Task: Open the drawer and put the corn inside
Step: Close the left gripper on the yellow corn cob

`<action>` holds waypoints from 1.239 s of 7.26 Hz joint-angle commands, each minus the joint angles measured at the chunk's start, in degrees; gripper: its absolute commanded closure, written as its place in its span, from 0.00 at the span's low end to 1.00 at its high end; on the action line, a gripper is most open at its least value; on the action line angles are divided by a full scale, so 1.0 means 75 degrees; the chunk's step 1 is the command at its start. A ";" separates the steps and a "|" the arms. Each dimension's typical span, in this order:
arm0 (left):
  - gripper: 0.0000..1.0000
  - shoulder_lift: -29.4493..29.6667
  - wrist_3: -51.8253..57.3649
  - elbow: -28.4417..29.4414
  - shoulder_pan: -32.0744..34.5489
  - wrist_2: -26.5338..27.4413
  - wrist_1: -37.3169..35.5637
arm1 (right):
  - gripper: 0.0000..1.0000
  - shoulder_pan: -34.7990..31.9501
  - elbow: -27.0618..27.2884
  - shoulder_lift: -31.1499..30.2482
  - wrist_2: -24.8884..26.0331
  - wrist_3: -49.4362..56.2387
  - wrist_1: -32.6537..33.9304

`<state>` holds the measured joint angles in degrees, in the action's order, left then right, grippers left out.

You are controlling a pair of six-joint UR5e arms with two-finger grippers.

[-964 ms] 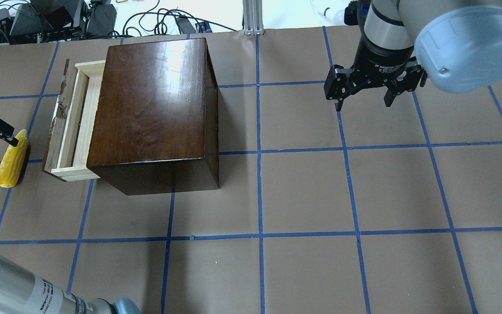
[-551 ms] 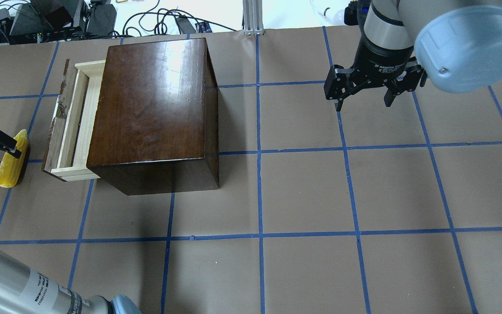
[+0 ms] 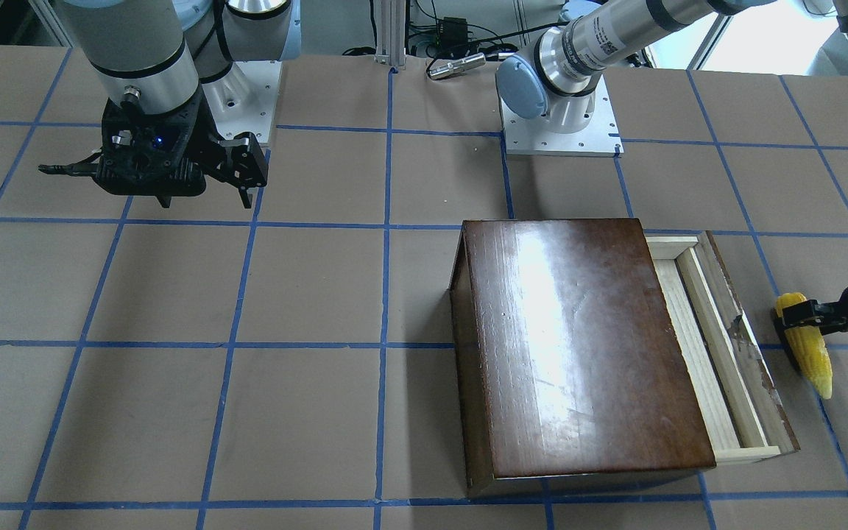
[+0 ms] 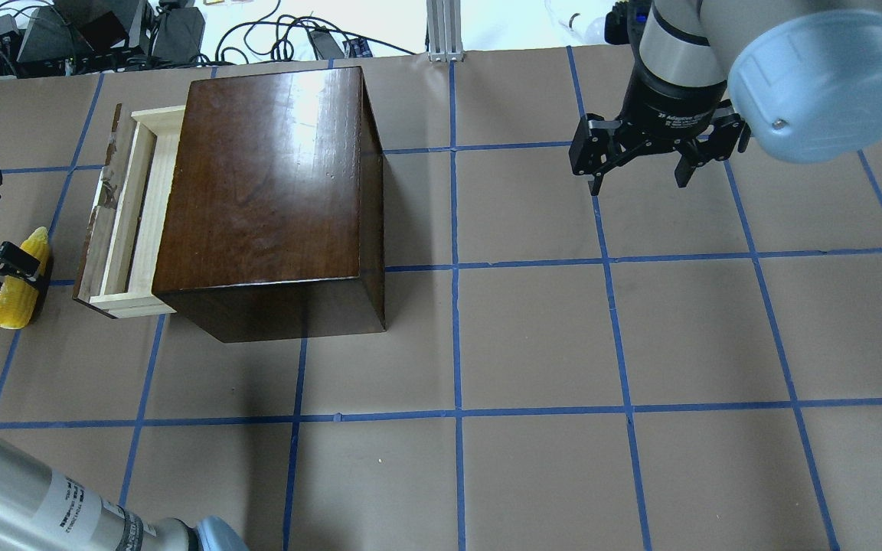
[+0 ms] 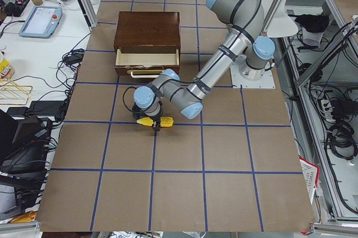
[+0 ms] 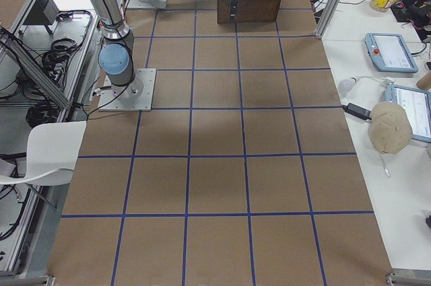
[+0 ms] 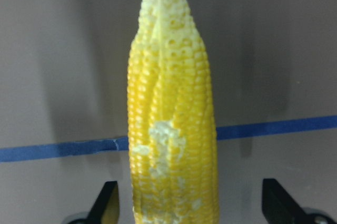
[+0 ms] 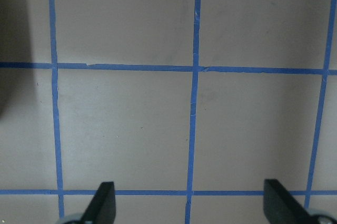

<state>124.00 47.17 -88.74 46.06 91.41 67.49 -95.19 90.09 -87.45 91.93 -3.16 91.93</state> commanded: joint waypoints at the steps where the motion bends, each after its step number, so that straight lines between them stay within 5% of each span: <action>1: 0.95 -0.0010 0.0038 0.0019 -0.0001 0.0012 -0.0174 | 0.00 0.0000 0.0000 0.0000 0.0000 0.0000 0.0000; 9: 1.00 -0.0746 -0.0206 0.0381 0.0279 0.0000 -0.0059 | 0.00 0.0000 0.0000 0.0000 0.0000 0.0000 0.0000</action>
<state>120.67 46.69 -86.98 47.18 91.47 66.06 -95.19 90.09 -87.45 91.93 -3.16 91.93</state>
